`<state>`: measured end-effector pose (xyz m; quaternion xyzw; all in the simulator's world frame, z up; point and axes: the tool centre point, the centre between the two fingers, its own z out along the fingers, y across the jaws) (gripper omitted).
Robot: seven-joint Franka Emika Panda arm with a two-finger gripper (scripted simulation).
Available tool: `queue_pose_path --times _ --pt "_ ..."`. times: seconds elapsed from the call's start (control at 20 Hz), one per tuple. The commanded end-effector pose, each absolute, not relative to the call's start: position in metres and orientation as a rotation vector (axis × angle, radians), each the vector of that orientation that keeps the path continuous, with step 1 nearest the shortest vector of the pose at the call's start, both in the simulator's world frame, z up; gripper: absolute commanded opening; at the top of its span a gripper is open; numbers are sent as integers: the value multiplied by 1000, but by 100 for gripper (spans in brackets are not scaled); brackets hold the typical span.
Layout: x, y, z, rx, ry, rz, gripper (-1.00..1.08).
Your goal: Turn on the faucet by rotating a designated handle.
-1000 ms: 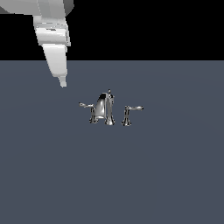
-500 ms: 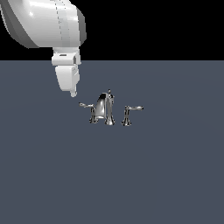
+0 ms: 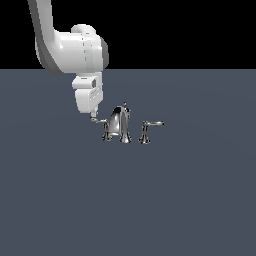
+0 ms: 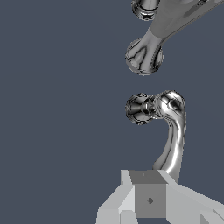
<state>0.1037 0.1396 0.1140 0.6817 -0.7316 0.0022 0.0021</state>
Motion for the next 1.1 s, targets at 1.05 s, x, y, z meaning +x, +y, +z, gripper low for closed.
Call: queue_pose_path --times 1.05 --pt "110 137 95 2034 -2394 0 -100"
